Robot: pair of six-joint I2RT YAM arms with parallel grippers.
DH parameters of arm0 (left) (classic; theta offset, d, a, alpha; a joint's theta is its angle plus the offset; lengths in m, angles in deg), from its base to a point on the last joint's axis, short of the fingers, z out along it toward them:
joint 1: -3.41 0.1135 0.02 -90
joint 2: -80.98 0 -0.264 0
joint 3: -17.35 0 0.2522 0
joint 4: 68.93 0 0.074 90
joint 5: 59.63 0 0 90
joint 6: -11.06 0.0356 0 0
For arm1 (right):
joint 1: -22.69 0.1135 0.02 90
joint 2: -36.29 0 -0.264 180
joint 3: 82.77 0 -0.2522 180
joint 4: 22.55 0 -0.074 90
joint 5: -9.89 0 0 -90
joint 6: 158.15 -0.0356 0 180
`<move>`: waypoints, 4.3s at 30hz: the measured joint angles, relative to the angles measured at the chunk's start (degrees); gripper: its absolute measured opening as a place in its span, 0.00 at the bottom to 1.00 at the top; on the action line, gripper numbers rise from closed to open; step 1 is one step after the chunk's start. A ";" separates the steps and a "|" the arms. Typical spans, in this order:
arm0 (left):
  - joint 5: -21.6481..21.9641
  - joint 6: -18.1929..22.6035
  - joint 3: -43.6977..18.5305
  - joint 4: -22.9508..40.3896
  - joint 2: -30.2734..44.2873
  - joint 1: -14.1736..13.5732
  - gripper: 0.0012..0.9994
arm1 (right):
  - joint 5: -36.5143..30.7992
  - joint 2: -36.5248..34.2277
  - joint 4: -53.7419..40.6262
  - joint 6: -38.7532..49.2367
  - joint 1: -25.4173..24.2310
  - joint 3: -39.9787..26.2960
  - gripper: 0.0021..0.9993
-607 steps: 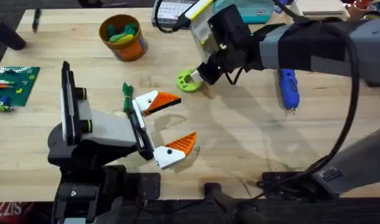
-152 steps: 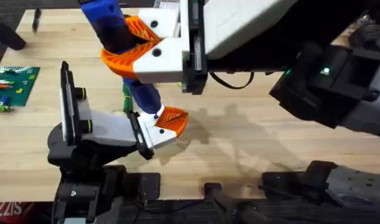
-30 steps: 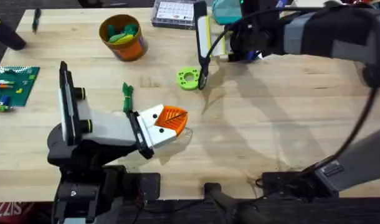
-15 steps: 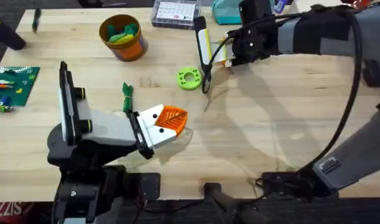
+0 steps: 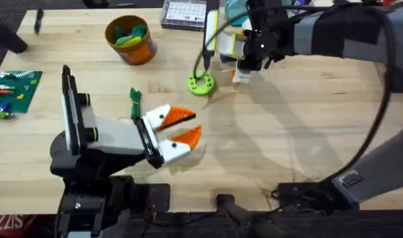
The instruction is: Pick up the gripper from the table and insert it into the empty holder that is missing its gripper. Then pick up a screw, insert it into the mounting hole, and use the screwdriver to tighten it. Finally, clean up the table by picking up the vegetable and placing it into the bucket.
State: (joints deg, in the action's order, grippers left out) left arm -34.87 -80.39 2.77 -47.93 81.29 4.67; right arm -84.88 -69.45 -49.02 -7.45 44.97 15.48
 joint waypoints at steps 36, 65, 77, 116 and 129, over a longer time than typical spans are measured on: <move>43.93 -5.07 -55.64 58.75 30.33 0.00 0.99 | 4.21 39.98 -37.30 -61.83 -22.53 0.20 0.99; 62.88 -2.04 -56.24 49.30 83.86 1.20 0.99 | 5.73 39.98 -39.98 -62.02 -22.53 0.20 0.99; 66.64 -3.54 -56.43 43.44 94.18 1.20 0.99 | 5.73 39.98 -40.00 -62.02 -22.53 0.20 0.99; 66.55 -4.29 -93.35 35.01 98.07 3.35 0.03 | 5.73 39.98 -40.02 -62.02 -22.53 0.20 0.99; 66.67 -4.26 -93.29 27.17 109.63 6.97 0.03 | 5.73 39.98 -40.02 -62.02 -22.53 0.20 0.99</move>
State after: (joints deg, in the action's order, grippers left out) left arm 31.80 -84.66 -90.52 -20.75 190.92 11.64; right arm -79.16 -29.47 -89.04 -69.47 22.43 15.68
